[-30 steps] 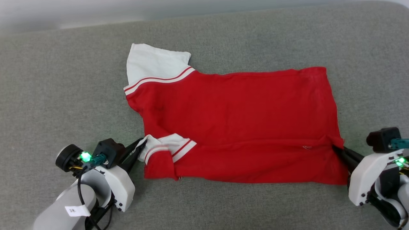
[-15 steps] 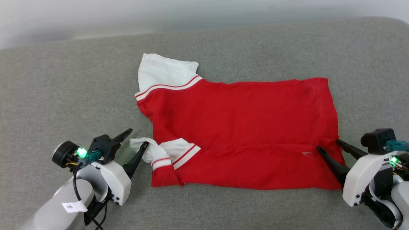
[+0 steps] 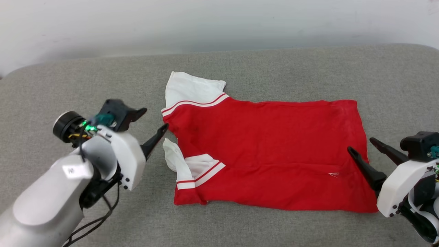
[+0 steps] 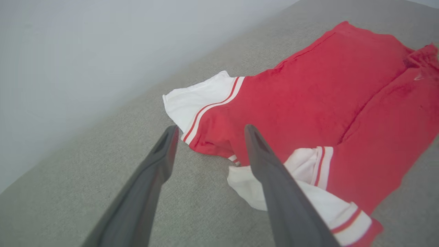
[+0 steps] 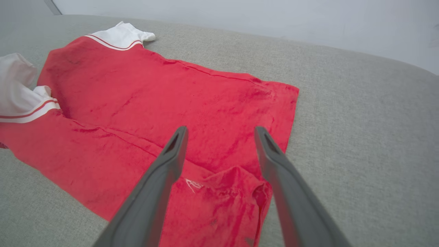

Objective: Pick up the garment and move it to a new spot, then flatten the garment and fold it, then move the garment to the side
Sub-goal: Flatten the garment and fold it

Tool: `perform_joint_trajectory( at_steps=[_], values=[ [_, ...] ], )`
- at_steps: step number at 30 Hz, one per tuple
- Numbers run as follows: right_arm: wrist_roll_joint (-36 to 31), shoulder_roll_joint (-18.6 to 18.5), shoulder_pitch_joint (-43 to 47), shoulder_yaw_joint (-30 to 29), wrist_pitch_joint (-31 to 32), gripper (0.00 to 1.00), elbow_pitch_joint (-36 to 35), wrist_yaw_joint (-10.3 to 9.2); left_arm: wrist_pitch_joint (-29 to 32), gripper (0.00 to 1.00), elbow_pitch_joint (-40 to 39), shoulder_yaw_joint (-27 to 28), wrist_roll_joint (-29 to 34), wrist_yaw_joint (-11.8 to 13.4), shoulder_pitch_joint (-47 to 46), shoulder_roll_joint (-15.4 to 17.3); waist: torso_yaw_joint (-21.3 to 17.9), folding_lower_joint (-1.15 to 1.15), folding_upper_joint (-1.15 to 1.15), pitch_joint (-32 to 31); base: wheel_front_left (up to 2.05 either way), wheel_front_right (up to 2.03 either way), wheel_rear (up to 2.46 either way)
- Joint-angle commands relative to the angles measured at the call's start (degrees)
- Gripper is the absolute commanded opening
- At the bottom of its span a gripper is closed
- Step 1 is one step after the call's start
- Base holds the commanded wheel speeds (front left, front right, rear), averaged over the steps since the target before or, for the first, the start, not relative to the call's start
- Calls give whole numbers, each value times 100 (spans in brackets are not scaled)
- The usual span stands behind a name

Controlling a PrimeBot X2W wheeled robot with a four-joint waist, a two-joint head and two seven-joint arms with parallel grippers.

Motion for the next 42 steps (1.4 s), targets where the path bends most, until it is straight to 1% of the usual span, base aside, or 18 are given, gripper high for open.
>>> perform_joint_trajectory(
  at_steps=[1,2,5,10,12,14,17,20,23,26,29,33,34,35,37,39,42],
  values=[
    [-52,16,97,-53,38,100,-60,-2,532,100,-151,-43,-252,-34,-159,13,11,0,0,-18,0,0,0],
    [-52,16,97,-53,38,100,-60,-2,532,100,-151,-43,-252,-34,-159,13,11,0,0,-18,0,0,0],
    [-110,46,123,-124,100,100,-137,-2,1722,100,-408,-246,-621,-78,-358,96,21,0,0,-36,0,0,0],
    [-181,100,110,-148,212,100,-218,-2,3305,100,-616,-496,-1550,-127,-512,13,-1,0,0,-34,0,0,0],
    [-197,116,51,-127,240,100,-242,-2,3742,100,-582,-569,-1818,-132,-563,-24,-37,0,0,2,0,0,0],
    [-198,131,-6,-100,269,100,-262,-2,4092,100,-519,-683,-1929,-134,-595,-50,-82,0,0,58,0,0,0],
    [-203,163,-97,-40,280,100,-255,-2,4347,100,-343,-795,-2026,-102,-563,-127,-166,0,0,170,0,0,0],
    [-183,191,-210,17,286,100,-207,-2,4376,100,-111,-832,-2136,-78,-484,-290,-262,0,0,293,0,0,0],
    [-167,190,-322,55,252,100,-131,-2,4396,100,106,-939,-2125,-109,-438,-380,-338,0,0,406,0,0,0],
    [-170,215,-433,103,209,100,-51,-2,4523,100,311,-1168,-1986,-140,-400,-367,-407,0,0,506,0,0,0],
    [-162,245,-508,159,163,100,24,-2,4685,100,487,-1416,-1977,-183,-275,-361,-453,0,0,573,0,0,0],
    [-153,232,-601,226,135,100,112,-2,4633,100,566,-1629,-1900,-208,-186,-324,-472,0,0,592,0,0,0],
    [-185,186,-641,259,162,100,115,-2,4558,63,554,-1643,-1872,-217,-198,-327,-465,0,0,577,0,0,0],
    [-225,127,-694,287,183,100,107,-3,4475,0,554,-1626,-1895,-219,-209,-330,-460,0,0,551,0,0,0],
    [-248,10,-807,338,296,100,103,-3,4331,0,520,-1598,-1927,-230,-254,-324,-453,0,0,476,0,0,0],
    [-230,-120,-953,479,589,100,61,-3,4188,0,473,-1547,-1944,-224,-331,-282,-457,0,0,396,0,0,0],
    [-180,-499,-1261,890,1411,100,-53,-4,4040,0,345,-1544,-1934,-230,-430,-216,-457,0,0,304,0,0,0]
  ],
)
